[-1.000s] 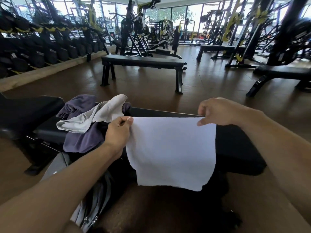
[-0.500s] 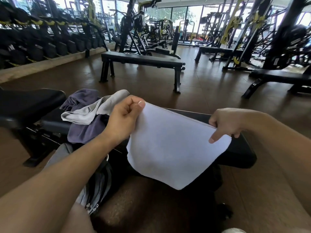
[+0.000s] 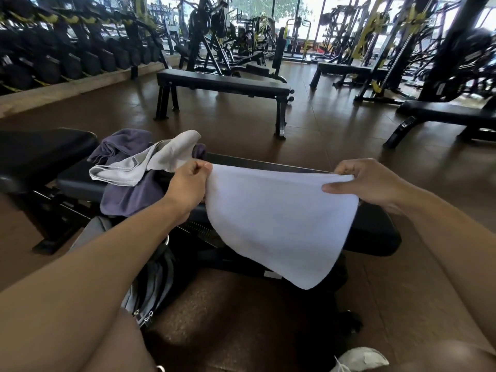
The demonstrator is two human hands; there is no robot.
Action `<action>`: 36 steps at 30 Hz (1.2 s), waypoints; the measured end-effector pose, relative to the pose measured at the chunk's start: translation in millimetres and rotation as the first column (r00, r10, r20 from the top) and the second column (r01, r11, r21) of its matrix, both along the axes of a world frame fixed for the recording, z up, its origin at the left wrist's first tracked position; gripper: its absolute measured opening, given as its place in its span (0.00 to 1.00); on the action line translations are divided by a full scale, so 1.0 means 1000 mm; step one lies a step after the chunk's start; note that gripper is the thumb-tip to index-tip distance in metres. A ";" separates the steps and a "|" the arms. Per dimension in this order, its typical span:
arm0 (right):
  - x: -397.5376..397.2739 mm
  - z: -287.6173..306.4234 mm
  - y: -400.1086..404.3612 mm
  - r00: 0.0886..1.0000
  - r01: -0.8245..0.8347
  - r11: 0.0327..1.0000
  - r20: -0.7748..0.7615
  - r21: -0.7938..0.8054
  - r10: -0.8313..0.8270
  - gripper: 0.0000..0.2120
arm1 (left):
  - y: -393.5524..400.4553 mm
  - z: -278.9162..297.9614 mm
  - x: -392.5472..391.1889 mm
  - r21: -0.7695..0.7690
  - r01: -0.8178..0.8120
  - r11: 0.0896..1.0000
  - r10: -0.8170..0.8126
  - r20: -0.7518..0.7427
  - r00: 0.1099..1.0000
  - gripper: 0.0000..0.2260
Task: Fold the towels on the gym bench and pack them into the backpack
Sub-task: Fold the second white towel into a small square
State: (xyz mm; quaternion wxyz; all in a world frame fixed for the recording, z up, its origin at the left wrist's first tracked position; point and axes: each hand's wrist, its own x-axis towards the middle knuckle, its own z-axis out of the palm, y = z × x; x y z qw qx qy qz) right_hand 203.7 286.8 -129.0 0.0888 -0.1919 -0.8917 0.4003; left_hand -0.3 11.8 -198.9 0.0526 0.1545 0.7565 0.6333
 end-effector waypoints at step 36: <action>-0.118 -0.110 0.083 0.846 0.450 0.884 -0.258 -0.125 -0.467 0.16 | 0.118 -0.041 -0.047 -0.270 0.268 0.925 -0.290 -0.043 0.956 0.39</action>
